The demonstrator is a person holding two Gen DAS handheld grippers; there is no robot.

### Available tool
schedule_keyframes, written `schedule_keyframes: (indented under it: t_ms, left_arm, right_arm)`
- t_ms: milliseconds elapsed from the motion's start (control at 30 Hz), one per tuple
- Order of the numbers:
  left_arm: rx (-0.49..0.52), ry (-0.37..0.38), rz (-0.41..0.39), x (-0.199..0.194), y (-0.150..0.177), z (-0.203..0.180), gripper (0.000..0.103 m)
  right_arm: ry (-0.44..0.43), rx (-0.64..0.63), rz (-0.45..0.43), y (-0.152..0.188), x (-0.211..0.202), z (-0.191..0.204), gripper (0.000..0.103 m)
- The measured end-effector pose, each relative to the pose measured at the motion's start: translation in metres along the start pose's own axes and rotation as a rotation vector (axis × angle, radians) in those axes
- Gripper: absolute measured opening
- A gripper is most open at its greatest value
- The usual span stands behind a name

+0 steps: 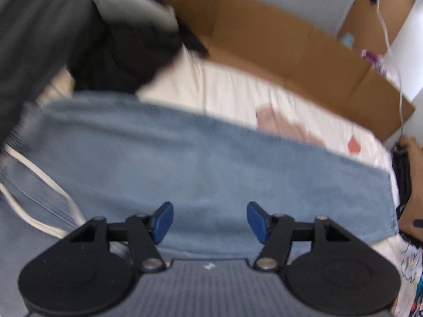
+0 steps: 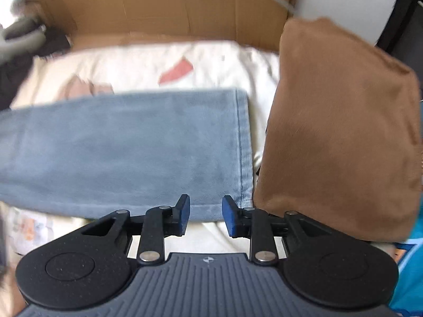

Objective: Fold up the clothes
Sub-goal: 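Open the right tool and lift both tools away from the jeans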

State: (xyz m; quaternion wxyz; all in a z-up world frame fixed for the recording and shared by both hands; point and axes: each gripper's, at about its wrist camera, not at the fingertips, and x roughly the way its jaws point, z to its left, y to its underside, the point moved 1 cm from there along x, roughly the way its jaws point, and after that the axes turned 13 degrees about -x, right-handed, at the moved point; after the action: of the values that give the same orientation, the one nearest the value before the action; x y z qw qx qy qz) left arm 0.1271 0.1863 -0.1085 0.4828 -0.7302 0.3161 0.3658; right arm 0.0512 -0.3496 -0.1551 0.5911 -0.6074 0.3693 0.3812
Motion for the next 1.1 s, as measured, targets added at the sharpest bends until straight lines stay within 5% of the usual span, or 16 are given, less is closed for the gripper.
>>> schedule_keyframes:
  t_ms: [433,700,900,1100]
  left_arm:
    - [-0.037,-0.046,-0.161,-0.187,-0.034,0.047,0.082]
    - [-0.058,-0.057,-0.253,-0.262,-0.027,0.082,0.082]
    - [-0.121,-0.098,-0.289,-0.297,-0.024,0.107,0.082]
    - [-0.179,-0.136,-0.299,-0.319,-0.019,0.122,0.082]
  right_arm:
    - [0.012,-0.056,-0.231,-0.065,-0.209,0.031,0.076]
    - [0.058,-0.107,-0.322,-0.076,-0.305,0.055,0.083]
    - [0.002,-0.075,-0.419,-0.074,-0.344,0.069,0.089]
    - [-0.073,-0.048,-0.479,-0.056,-0.339,0.086,0.089]
